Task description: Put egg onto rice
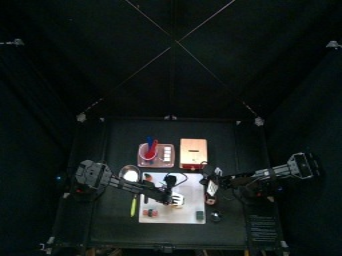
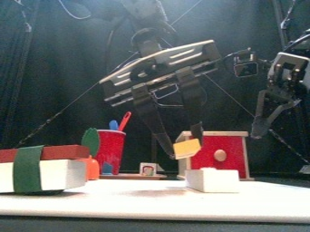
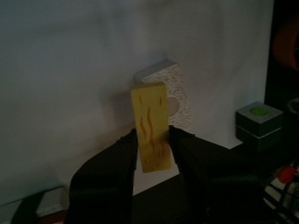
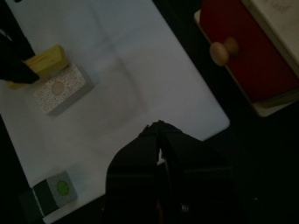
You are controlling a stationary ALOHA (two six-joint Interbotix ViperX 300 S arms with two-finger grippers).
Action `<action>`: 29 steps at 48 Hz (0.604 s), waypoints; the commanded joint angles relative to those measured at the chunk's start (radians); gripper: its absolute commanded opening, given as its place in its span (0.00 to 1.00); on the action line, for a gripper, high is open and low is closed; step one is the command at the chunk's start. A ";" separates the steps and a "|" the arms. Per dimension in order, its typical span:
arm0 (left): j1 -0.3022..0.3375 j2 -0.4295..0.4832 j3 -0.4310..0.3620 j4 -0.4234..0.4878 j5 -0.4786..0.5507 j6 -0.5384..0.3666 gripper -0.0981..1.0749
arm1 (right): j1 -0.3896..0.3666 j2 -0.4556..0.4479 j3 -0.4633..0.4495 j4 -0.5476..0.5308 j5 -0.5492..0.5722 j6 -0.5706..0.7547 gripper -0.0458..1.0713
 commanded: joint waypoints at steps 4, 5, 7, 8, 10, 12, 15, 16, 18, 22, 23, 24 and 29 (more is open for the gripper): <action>0.003 0.021 -0.084 -0.002 0.006 -0.040 0.66 | 0.002 -0.006 -0.005 0.006 -0.006 0.002 0.39; 0.003 0.028 -0.092 -0.002 0.008 -0.046 0.66 | 0.002 -0.005 -0.005 0.006 -0.006 0.002 0.39; 0.003 0.034 -0.106 0.005 0.017 -0.063 0.66 | 0.000 -0.002 -0.003 0.006 -0.006 0.002 0.39; 0.003 0.037 -0.110 0.006 0.023 -0.067 0.66 | 0.000 0.000 -0.003 0.005 -0.006 0.002 0.39; 0.005 0.044 -0.120 0.012 0.037 -0.074 0.66 | 0.000 0.005 -0.002 0.005 -0.006 0.002 0.39; 0.005 0.048 -0.129 0.014 0.055 -0.084 0.66 | 0.002 0.008 -0.002 0.005 -0.006 0.002 0.39; 0.005 0.052 -0.138 0.012 0.075 -0.089 0.66 | 0.002 0.015 -0.002 0.003 -0.006 0.002 0.39; 0.003 0.054 -0.141 0.012 0.081 -0.091 0.66 | 0.002 0.017 -0.002 0.005 -0.006 0.002 0.39; 0.005 0.057 -0.146 0.012 0.087 -0.091 0.66 | 0.002 0.023 -0.002 0.003 -0.006 0.002 0.39; 0.003 0.063 -0.149 0.011 0.091 -0.091 0.66 | 0.002 0.031 -0.003 0.002 -0.008 0.002 0.39; 0.003 0.064 -0.150 0.011 0.091 -0.091 0.66 | 0.002 0.035 -0.003 0.002 -0.009 0.002 0.39; 0.003 0.066 -0.152 0.011 0.091 -0.091 0.66 | 0.002 0.037 -0.003 0.002 -0.011 0.002 0.39; 0.005 0.071 -0.163 0.011 0.091 -0.091 0.66 | 0.002 0.048 -0.006 -0.002 -0.015 0.002 0.39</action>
